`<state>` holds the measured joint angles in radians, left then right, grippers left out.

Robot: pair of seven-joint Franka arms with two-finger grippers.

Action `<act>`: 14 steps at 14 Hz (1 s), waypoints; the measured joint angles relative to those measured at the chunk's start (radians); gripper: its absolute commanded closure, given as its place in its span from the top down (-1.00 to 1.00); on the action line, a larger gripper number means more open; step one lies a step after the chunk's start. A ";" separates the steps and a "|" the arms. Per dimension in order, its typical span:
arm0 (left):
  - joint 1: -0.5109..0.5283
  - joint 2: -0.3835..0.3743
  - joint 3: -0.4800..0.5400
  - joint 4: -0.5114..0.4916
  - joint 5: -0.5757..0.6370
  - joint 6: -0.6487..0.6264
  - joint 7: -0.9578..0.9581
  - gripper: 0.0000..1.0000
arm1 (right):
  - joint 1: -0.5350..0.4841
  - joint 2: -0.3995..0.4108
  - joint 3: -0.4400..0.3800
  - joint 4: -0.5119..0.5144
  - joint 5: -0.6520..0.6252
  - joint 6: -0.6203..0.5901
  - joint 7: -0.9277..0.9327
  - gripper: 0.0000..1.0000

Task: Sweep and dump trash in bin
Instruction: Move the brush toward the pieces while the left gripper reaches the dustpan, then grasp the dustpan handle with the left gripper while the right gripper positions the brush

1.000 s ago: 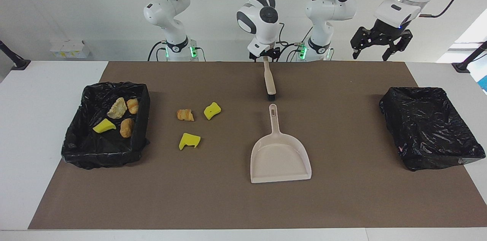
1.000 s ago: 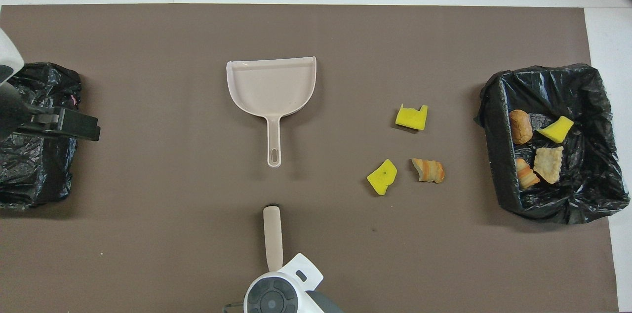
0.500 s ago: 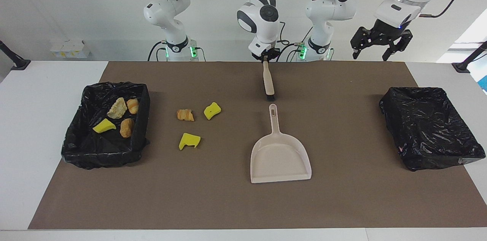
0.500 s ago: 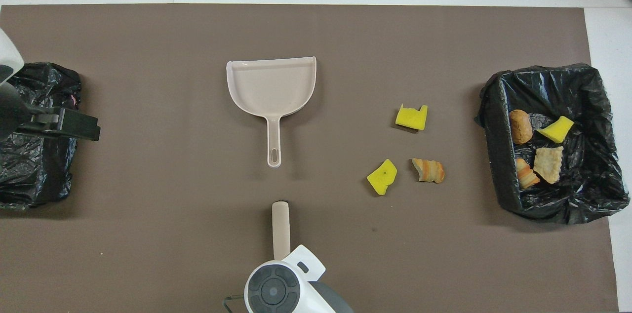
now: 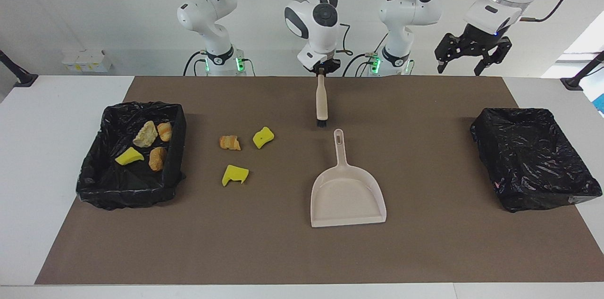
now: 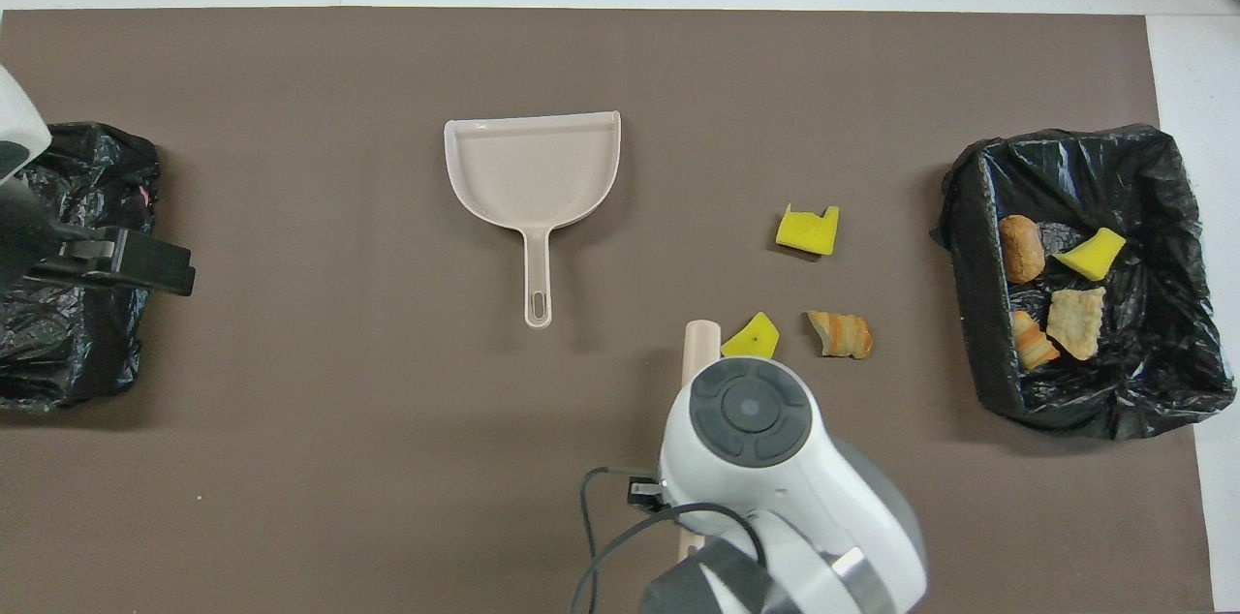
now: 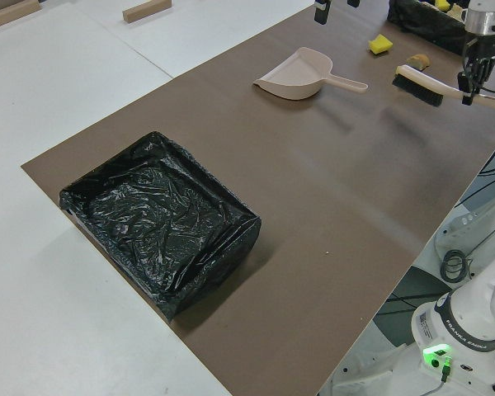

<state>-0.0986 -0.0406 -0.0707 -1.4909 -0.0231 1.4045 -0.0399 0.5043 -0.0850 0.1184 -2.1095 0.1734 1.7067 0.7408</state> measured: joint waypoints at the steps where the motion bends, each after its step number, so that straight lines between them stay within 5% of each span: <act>1: -0.002 -0.001 -0.007 0.000 -0.001 0.001 -0.005 1.00 | -0.038 0.004 0.000 0.006 -0.061 -0.011 -0.018 -1.00; 6: -0.094 0.007 -0.026 -0.092 -0.002 0.233 -0.098 1.00 | -0.251 0.059 -0.002 0.009 -0.340 -0.011 -0.286 -1.00; 14: -0.240 0.221 -0.029 -0.211 0.000 0.627 -0.312 1.00 | -0.367 -0.004 0.007 -0.149 -0.263 0.041 -0.298 -1.00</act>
<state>-0.3382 0.1808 -0.0993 -1.7017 -0.0235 2.0310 -0.3521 0.1376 -0.0892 0.1249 -2.2585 -0.0896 1.7474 0.4432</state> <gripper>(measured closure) 0.000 0.740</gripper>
